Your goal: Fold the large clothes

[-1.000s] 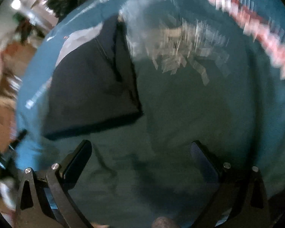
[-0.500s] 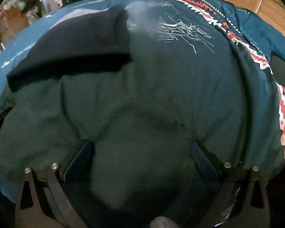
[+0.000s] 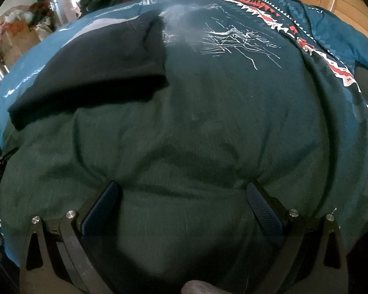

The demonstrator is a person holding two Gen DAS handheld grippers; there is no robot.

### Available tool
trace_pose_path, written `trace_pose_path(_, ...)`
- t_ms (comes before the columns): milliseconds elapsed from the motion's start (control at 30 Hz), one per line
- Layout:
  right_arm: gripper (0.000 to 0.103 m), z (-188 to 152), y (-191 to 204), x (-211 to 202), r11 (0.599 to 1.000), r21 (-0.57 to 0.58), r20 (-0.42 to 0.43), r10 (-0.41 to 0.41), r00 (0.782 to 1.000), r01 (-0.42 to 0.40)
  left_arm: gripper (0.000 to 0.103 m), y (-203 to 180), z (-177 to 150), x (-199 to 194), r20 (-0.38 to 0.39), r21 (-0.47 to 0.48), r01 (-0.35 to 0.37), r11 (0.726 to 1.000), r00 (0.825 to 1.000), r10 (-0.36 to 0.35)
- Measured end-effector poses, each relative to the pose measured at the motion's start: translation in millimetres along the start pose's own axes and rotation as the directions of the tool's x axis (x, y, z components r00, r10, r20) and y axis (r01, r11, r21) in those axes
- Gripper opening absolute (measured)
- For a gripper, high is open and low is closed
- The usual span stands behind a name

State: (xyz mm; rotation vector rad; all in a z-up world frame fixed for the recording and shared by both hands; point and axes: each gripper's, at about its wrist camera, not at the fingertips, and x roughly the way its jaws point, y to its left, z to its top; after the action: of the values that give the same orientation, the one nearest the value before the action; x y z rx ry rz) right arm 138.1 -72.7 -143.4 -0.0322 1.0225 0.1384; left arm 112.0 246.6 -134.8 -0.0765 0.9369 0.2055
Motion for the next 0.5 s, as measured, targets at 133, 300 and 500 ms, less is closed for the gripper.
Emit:
trace_pose_path(133,0.103,2,-1,2,1.000,0.007,-0.003,0.008,1.000,-0.008,0.103,1,2,0,-0.006,0.001,0.005,1.000,1.000,-0.005)
trace_pose_path(300,0.103,7,4,-4,1.000,-0.020,-0.001,-0.018,1.000,0.018,0.103,1,8,-6,-0.009,-0.004,0.007,1.000,1.000,-0.007)
trace_pose_path(500,0.103,32,23,-62,0.997,-0.050,0.100,-0.050,0.994,0.055,0.103,-9,31,-74,0.160,0.019,0.021,1.000,0.987,-0.024)
